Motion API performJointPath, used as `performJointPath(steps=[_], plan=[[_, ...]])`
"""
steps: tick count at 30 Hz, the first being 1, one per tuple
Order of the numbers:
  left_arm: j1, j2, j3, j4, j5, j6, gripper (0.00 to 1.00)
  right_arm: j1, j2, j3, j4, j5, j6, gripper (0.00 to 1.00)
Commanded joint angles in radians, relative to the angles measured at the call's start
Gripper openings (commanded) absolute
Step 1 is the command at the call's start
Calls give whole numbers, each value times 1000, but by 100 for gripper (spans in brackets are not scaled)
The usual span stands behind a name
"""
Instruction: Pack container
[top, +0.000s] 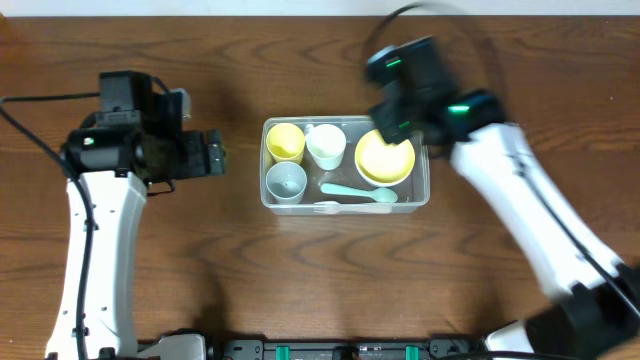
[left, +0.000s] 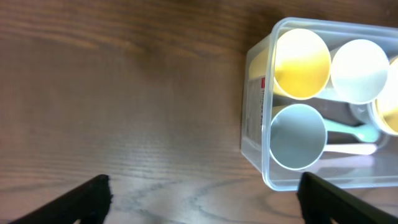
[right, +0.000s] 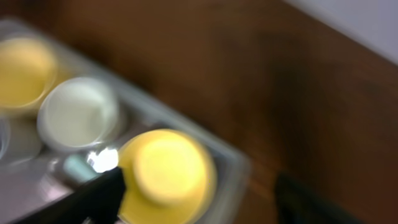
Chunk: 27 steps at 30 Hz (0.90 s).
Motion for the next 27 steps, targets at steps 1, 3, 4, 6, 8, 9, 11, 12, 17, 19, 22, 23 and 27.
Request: performJointPath(steps=[1, 3, 4, 6, 8, 9, 11, 12, 17, 19, 22, 23, 27], plan=[[-70, 2, 77, 39, -128, 25, 98, -110, -73, 3, -2, 53, 201, 89], [-98, 4, 97, 80, -146, 24, 98, -172, -76, 3, -16, 48, 214, 99], [-105, 7, 104, 105, -146, 24, 98, -201, -74, 3, -26, 34, 213, 99], [-108, 11, 109, 146, -146, 24, 98, -244, -64, 3, -48, 15, 213, 99], [-108, 16, 109, 169, -146, 24, 98, -275, -53, 3, -55, 12, 213, 99], [-108, 17, 108, 170, -146, 24, 98, -283, -51, 3, -52, 12, 213, 99], [-108, 17, 108, 169, -146, 24, 98, -294, -51, 3, -42, 21, 212, 99], [-108, 17, 108, 168, -146, 24, 98, -298, -52, 3, -39, 24, 212, 99], [-108, 13, 108, 158, -146, 24, 98, -302, -53, 3, -54, 15, 158, 99], [-102, 2, 108, 127, -146, 28, 98, -302, -68, 3, -77, 16, 187, 99], [-102, -29, 107, 66, -145, 29, 98, -302, -106, 3, -111, 26, 230, 99], [-102, -44, 103, 53, -145, 29, 98, -301, -127, 2, -121, 40, 245, 99], [-102, -153, 54, 49, -132, 27, 98, -296, -216, -2, -164, 47, 266, 99]])
